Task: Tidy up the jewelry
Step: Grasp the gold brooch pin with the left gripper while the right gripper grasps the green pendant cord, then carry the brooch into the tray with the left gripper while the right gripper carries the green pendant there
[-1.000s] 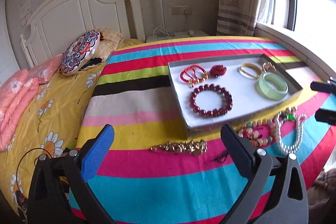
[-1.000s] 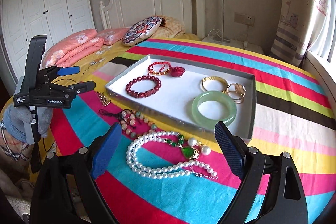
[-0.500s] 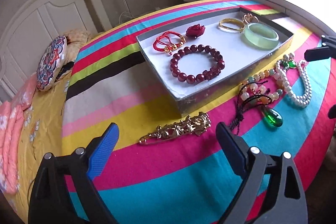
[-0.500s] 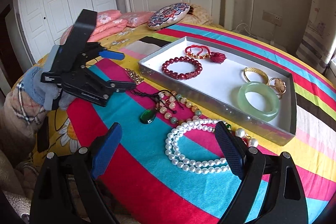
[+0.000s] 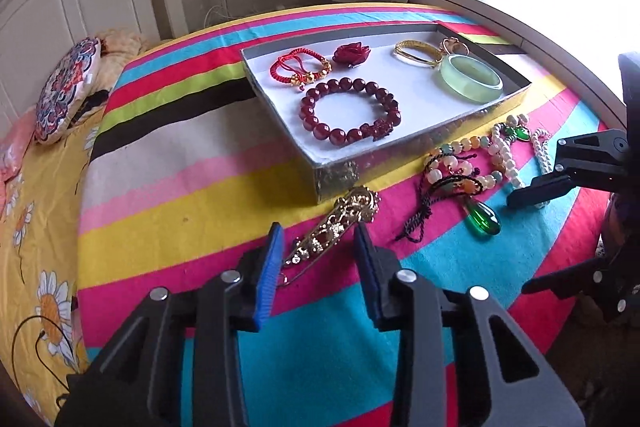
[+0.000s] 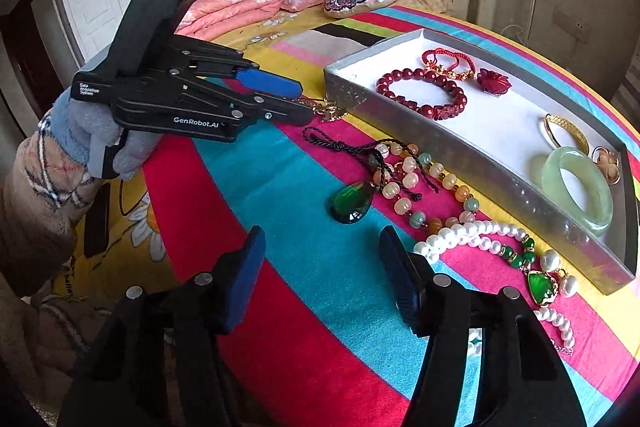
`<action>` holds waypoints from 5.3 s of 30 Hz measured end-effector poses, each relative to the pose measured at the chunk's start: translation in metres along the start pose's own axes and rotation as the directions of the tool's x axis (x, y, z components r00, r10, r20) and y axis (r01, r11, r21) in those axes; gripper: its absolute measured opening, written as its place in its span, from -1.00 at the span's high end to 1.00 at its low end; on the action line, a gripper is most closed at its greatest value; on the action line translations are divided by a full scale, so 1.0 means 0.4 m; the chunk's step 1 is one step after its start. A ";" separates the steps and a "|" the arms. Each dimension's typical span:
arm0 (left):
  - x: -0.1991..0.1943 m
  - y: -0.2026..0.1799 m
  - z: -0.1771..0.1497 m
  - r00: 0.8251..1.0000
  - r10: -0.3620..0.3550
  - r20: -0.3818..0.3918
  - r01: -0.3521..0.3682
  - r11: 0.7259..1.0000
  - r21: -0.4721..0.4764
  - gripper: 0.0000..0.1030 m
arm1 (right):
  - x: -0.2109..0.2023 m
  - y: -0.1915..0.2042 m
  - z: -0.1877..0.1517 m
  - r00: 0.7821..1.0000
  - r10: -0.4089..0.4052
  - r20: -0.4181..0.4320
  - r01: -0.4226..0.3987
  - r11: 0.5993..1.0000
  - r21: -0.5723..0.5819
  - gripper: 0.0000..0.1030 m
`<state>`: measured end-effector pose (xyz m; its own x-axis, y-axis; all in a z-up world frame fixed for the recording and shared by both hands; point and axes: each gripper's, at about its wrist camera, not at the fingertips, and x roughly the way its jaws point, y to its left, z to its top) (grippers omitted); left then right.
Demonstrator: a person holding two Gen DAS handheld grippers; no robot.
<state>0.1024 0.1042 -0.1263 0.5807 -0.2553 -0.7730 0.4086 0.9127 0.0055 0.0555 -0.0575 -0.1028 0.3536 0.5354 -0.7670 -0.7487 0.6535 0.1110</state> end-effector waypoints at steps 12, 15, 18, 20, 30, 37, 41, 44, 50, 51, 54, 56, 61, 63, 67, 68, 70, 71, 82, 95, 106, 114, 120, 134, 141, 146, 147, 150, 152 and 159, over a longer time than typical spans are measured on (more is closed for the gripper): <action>-0.063 -0.007 -0.035 0.998 0.042 0.051 -0.037 0.995 -0.088 0.06 | 0.009 0.020 0.081 0.999 -0.030 0.013 0.032 0.993 -0.114 0.05; -0.060 -0.022 -0.013 0.997 0.044 0.062 -0.040 0.998 -0.055 -0.29 | 0.021 0.026 0.116 0.999 -0.041 0.014 0.043 0.986 -0.163 0.09; -0.025 -0.030 0.005 0.999 0.043 0.020 -0.042 0.998 -0.037 -0.24 | 0.017 0.014 0.137 0.998 -0.055 0.016 0.057 0.985 -0.166 0.09; -0.004 -0.036 0.005 0.999 0.044 0.003 -0.044 0.999 -0.022 0.06 | -0.004 -0.001 0.128 0.999 -0.046 0.023 0.049 0.988 -0.146 0.09; -0.055 -0.004 -0.061 0.997 0.015 0.075 -0.003 0.986 -0.164 0.75 | -0.018 -0.025 0.095 0.999 -0.042 0.019 0.044 0.991 -0.128 0.19; -0.124 0.052 -0.102 0.993 0.017 0.115 0.015 0.963 -0.267 0.76 | 0.084 0.031 0.159 0.994 -0.058 -0.090 0.022 0.934 -0.356 0.20; -0.143 0.057 -0.108 0.991 0.010 0.130 0.027 0.960 -0.278 0.76 | 0.117 0.001 0.173 0.985 0.024 -0.168 -0.087 0.922 -0.377 0.30; -0.148 0.046 -0.105 0.990 -0.004 0.143 0.044 0.961 -0.274 0.76 | 0.112 -0.026 0.169 0.984 0.074 -0.165 -0.129 0.926 -0.354 0.39; -0.150 0.003 -0.081 0.988 -0.006 0.153 0.043 0.971 -0.237 0.76 | 0.101 -0.030 0.155 0.991 0.052 -0.127 -0.091 0.944 -0.317 0.79; -0.152 -0.003 -0.077 0.988 -0.003 0.155 0.039 0.972 -0.232 0.76 | 0.095 -0.018 0.149 0.992 0.056 -0.113 -0.091 0.939 -0.333 0.81; -0.164 -0.016 -0.066 0.987 0.011 0.160 0.025 0.975 -0.220 0.76 | 0.060 0.004 0.145 0.999 0.034 -0.036 -0.044 0.942 -0.333 0.82; -0.177 -0.019 -0.061 0.986 0.015 0.168 0.021 0.978 -0.210 0.76 | 0.023 0.006 0.152 1.000 0.023 0.020 -0.015 0.950 -0.312 0.82; -0.215 -0.043 -0.029 0.979 0.026 0.200 0.010 0.985 -0.175 0.76 | -0.074 -0.026 0.184 0.991 0.008 0.134 0.026 0.969 -0.247 0.82; -0.226 -0.055 -0.014 0.977 0.026 0.212 0.008 0.988 -0.157 0.76 | -0.105 -0.042 0.190 0.987 0.007 0.159 0.030 0.974 -0.225 0.82; -0.237 -0.078 0.020 0.974 0.021 0.225 0.007 0.992 -0.126 0.76 | -0.142 -0.056 0.202 0.980 -0.012 0.199 0.054 0.976 -0.209 0.82; -0.237 -0.081 0.029 0.974 0.019 0.226 0.008 0.993 -0.119 0.76 | -0.152 -0.058 0.200 0.978 -0.016 0.206 0.059 0.977 -0.205 0.82; -0.236 -0.091 0.049 0.973 0.018 0.228 0.005 0.995 -0.102 0.76 | -0.164 -0.065 0.200 0.975 -0.028 0.221 0.072 0.978 -0.194 0.83; -0.234 -0.097 0.061 0.973 0.018 0.229 0.003 0.996 -0.094 0.76 | -0.172 -0.067 0.202 0.974 -0.031 0.226 0.075 0.979 -0.188 0.83; -0.225 -0.081 0.062 0.976 0.035 0.215 -0.010 0.993 -0.117 0.76 | -0.047 -0.033 0.133 1.000 -0.020 0.014 0.022 0.975 -0.222 0.61; -0.216 -0.067 0.034 0.978 0.036 0.204 -0.010 0.992 -0.129 0.76 | -0.012 -0.014 0.107 0.990 -0.120 0.072 0.134 0.957 -0.259 0.86; -0.223 -0.086 0.088 0.972 0.041 0.230 -0.021 0.996 -0.088 0.76 | -0.213 -0.033 0.200 0.919 -0.253 0.303 0.330 0.914 -0.237 0.86; -0.166 -0.127 0.147 0.977 0.011 0.211 -0.005 1.000 -0.030 0.76 | -0.266 -0.090 0.216 0.890 -0.317 0.327 0.387 0.905 -0.177 0.86; -0.117 -0.147 0.200 0.981 -0.015 0.193 0.017 1.000 -0.009 0.76 | -0.278 -0.136 0.213 0.877 -0.352 0.328 0.412 0.901 -0.136 0.86; 0.086 -0.195 0.292 0.992 -0.067 0.108 0.070 0.997 -0.027 0.76 | -0.179 -0.269 0.237 0.883 -0.399 0.248 0.422 0.906 -0.045 0.86; 0.156 -0.199 0.302 0.994 -0.080 0.070 0.084 0.995 -0.060 0.76 | -0.102 -0.303 0.269 0.896 -0.396 0.203 0.409 0.912 -0.027 0.86; 0.166 -0.183 0.302 0.994 -0.084 0.066 0.089 0.993 -0.078 0.74 | -0.054 -0.325 0.270 0.905 -0.396 0.158 0.400 0.917 0.008 0.86; 0.169 -0.178 0.303 0.994 -0.091 0.066 0.096 0.992 -0.081 0.74 | -0.041 -0.329 0.267 0.910 -0.392 0.138 0.394 0.919 0.008 0.86; 0.171 -0.172 0.298 0.993 -0.095 0.065 0.100 0.991 -0.086 0.50 | 0.001 -0.328 0.243 0.923 -0.379 0.069 0.380 0.925 -0.004 0.86; 0.162 -0.169 0.290 0.991 -0.104 0.079 0.111 0.990 -0.092 0.14 | 0.019 -0.325 0.225 0.929 -0.367 0.036 0.368 0.930 -0.008 0.86; 0.079 -0.171 0.245 0.989 -0.054 0.140 0.067 0.994 -0.087 -0.30 | 0.023 -0.350 0.183 0.941 -0.338 -0.013 0.338 0.939 0.072 0.85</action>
<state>0.1617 0.0024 -0.0892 0.6506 -0.3469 -0.6756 0.3836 0.9179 -0.1019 0.2045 -0.1048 -0.0794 0.5781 0.2763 -0.7677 -0.5433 0.8324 -0.1095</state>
